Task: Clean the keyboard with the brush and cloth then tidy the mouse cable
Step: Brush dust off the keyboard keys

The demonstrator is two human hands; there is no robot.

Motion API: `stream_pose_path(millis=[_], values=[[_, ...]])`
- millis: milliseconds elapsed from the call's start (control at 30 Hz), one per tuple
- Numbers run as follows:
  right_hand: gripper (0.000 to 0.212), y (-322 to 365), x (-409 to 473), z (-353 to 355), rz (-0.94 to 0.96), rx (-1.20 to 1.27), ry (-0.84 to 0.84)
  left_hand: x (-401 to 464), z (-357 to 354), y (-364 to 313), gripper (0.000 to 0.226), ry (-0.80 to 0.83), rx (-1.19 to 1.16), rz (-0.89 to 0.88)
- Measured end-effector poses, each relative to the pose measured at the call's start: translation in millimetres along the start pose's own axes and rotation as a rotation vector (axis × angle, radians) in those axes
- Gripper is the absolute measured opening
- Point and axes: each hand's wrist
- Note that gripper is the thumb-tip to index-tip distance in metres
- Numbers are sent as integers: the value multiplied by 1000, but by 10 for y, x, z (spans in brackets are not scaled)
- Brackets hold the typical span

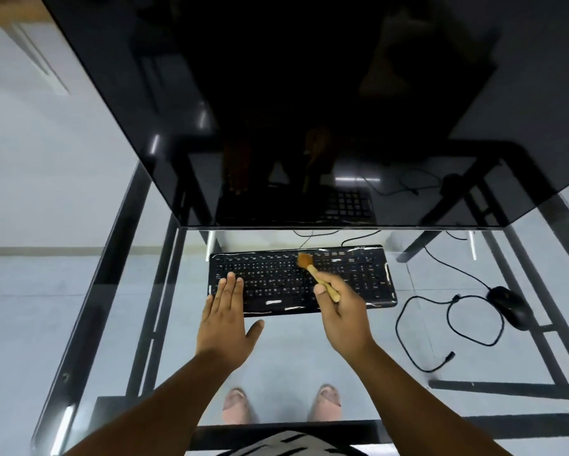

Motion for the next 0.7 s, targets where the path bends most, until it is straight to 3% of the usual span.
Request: stream_pose_path(millis=[67, 233, 400, 467, 567, 633, 700], values=[[32, 156, -36, -218, 26, 45, 33, -55, 58, 176, 92, -12, -14, 26], [4, 493, -117, -663, -27, 157, -5, -155, 158, 591, 103, 59, -2, 85], [11, 648, -119, -935, -130, 209, 36, -232, 189, 818, 114, 160, -69, 84], [12, 626, -115, -968, -150, 94, 40, -244, 184, 842, 115, 176, -90, 82], [14, 603, -140, -978, -178, -89, -93, -254, 181, 873, 115, 178, -80, 70], [13, 618, -156, -971, -166, -13, -113, -249, 168, 884, 113, 183, -70, 64], [12, 641, -170, -990, -149, 66, -3, -249, 160, 883, 112, 186, -51, 61]])
Point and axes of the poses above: each hand's wrist, its own x-axis towards the middle knuckle, its own z-axis out of the back of the hand, y = z × x, and after that the axes turned 6 degrees about -x, right-handed
